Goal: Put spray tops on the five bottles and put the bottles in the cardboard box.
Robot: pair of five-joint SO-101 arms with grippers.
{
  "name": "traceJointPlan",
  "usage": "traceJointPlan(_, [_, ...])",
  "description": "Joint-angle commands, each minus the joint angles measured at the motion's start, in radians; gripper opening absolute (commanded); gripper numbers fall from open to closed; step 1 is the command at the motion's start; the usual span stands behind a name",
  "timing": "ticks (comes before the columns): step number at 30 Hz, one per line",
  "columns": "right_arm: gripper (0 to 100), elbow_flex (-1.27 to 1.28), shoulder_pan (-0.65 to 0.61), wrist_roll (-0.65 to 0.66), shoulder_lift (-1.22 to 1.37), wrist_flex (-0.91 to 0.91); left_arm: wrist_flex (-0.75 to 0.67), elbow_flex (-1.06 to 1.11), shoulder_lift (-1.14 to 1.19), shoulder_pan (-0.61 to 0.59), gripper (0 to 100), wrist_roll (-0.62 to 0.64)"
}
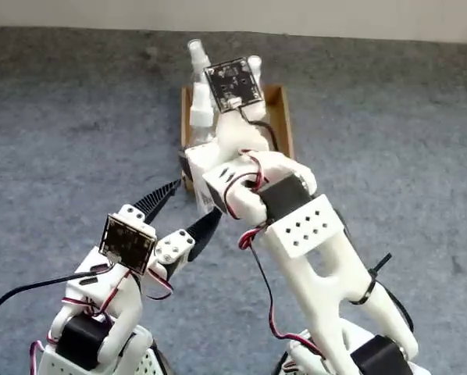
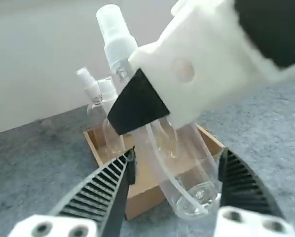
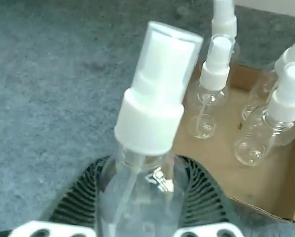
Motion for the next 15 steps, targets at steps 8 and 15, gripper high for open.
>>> traceJointPlan(8, [0.3, -0.24, -0.01, 0.054, -0.013, 0.298, -0.023, 0.033, 0.005, -0.007, 24, -0.061])
traceJointPlan(15, [0.3, -0.351, -0.013, 0.06, -0.013, 0.443, -0.025, 0.035, 0.005, -0.035, 24, -0.063])
